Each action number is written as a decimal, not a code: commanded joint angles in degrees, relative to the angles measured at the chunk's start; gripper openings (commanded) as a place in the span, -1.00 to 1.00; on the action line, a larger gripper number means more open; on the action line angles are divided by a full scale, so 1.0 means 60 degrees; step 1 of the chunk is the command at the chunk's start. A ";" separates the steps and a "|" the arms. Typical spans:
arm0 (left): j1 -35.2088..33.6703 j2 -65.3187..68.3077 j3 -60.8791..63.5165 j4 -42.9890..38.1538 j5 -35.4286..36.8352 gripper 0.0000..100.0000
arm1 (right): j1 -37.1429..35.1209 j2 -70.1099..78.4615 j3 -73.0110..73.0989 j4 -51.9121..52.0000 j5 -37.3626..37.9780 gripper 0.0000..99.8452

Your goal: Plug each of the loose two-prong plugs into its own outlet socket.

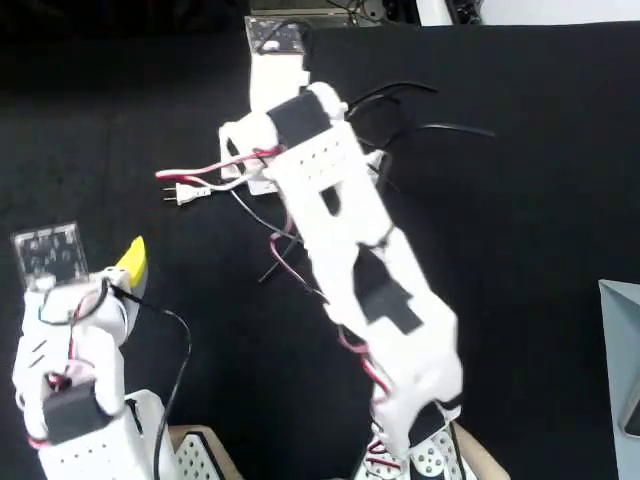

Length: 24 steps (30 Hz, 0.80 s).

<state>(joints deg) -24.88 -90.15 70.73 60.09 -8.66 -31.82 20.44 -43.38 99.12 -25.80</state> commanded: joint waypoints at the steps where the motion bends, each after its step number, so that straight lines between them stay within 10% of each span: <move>1: 0.0344 0.1993 -0.1604 -0.0015 -0.0293 -0.37 | 0.0557 -0.2073 0.2015 0.0220 0.0103 -0.97; 24: 0.2571 1.1487 -0.7495 -0.0029 -0.3443 -0.28 | 0.3648 -0.4960 0.9282 -0.5026 0.0117 -0.97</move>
<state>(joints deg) -11.34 -31.43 35.65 60.09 -23.43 -11.25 -6.64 12.26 70.99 -25.80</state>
